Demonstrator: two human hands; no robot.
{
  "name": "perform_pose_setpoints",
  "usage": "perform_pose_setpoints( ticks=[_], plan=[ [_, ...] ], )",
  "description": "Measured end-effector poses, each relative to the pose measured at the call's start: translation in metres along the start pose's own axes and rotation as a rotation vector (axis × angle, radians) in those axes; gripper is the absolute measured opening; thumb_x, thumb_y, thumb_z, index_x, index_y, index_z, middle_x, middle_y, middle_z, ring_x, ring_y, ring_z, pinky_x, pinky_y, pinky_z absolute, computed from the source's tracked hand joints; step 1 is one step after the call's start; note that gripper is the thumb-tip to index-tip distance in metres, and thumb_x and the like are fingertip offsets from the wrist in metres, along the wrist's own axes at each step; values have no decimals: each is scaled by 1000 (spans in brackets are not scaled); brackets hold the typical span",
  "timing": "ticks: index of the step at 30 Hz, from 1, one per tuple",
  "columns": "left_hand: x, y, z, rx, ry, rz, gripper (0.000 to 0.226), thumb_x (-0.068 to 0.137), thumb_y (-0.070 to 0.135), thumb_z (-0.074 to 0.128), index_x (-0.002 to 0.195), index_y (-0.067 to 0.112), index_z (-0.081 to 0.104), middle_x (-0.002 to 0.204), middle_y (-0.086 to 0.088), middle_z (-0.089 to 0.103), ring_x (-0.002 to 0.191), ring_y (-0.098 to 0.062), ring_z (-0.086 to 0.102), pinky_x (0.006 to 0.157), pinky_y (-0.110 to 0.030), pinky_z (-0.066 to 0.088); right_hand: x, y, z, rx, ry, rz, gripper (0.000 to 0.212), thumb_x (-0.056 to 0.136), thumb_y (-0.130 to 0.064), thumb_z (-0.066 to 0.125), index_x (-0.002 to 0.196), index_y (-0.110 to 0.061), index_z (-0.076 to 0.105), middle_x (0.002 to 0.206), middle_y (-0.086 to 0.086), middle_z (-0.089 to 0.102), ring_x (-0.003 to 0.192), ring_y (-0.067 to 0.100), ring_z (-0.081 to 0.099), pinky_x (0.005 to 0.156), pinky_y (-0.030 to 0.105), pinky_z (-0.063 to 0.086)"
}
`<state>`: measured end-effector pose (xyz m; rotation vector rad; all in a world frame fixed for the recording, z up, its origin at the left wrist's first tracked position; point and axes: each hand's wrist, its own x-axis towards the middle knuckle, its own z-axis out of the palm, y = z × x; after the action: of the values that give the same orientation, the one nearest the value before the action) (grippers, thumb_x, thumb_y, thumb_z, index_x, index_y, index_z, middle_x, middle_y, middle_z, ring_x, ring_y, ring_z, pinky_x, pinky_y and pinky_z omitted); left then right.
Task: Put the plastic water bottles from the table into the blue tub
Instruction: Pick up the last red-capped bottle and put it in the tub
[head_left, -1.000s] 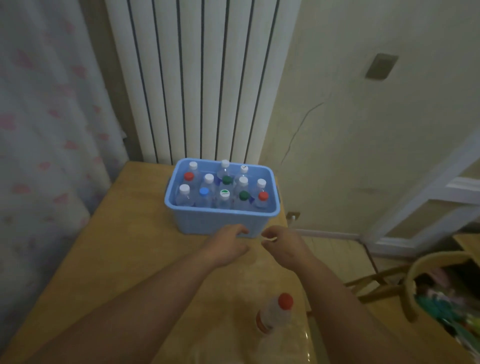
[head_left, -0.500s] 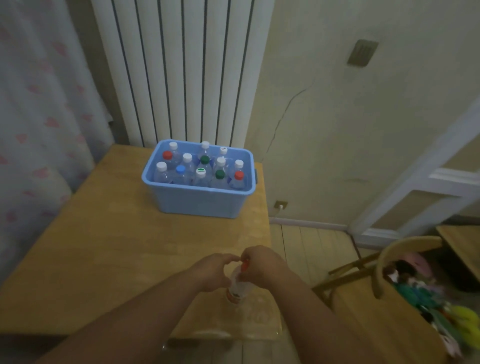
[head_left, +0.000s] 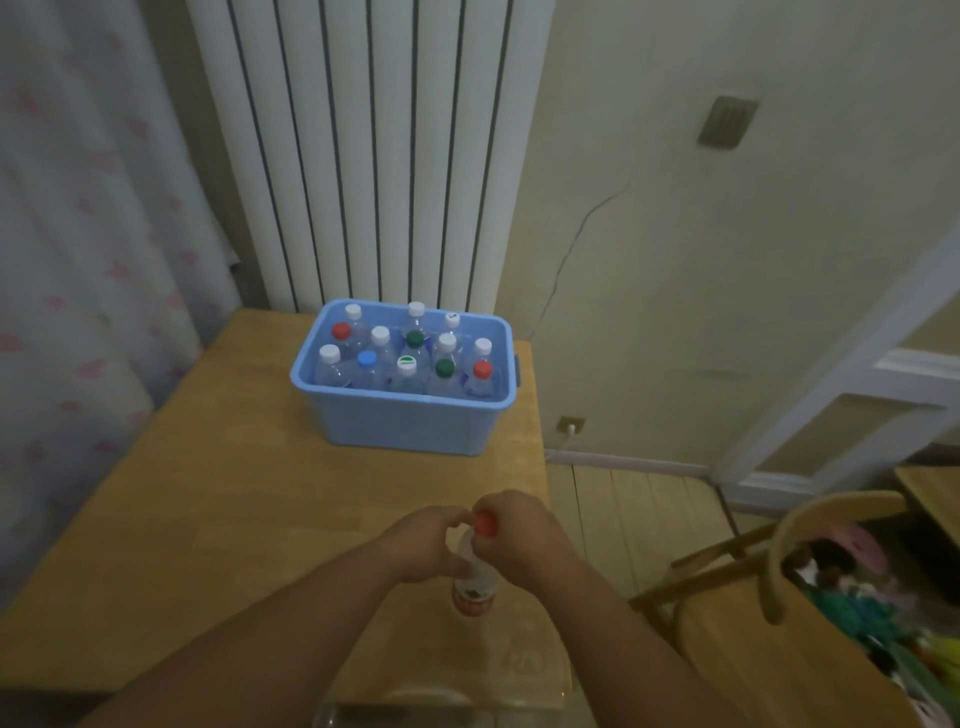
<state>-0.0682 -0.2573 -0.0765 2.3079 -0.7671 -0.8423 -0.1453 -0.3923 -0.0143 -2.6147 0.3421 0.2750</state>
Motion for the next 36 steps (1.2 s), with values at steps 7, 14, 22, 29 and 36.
perform_pose_setpoints(
  ticks=[7,14,22,29,36],
  plan=[
    [4,6,-53,-121,92,69,77,60,41,87,128,40,51,120,13,62,103,-6,60,89,-29,53,32,-43,-32,61,139,-22,3,75,-25,57,74,-23,59,81,1,65,75,18,59,62,31,46],
    [21,17,-133,-140,234,167,65,59,46,84,117,36,56,109,15,65,100,-6,63,87,-33,55,68,-95,-71,183,366,-25,17,75,-26,61,91,-21,65,83,-3,63,73,15,53,65,27,41],
    [58,45,-226,-172,299,262,49,67,35,81,111,31,60,102,12,66,93,-9,65,83,-35,57,122,-143,-123,263,637,18,45,81,-27,61,126,-24,59,116,2,66,106,19,60,88,28,45],
    [103,69,-276,-207,363,319,55,73,28,79,123,28,57,114,6,66,100,-13,64,88,-36,55,167,-152,-166,203,725,-29,39,85,-20,57,125,-20,58,114,3,64,106,22,56,90,32,45],
    [172,87,-285,-252,359,295,50,75,27,77,121,28,59,112,5,68,99,-14,65,91,-41,56,231,-114,-192,172,695,-52,44,86,-20,59,130,-19,56,121,3,63,110,21,56,96,34,46]
  ],
)
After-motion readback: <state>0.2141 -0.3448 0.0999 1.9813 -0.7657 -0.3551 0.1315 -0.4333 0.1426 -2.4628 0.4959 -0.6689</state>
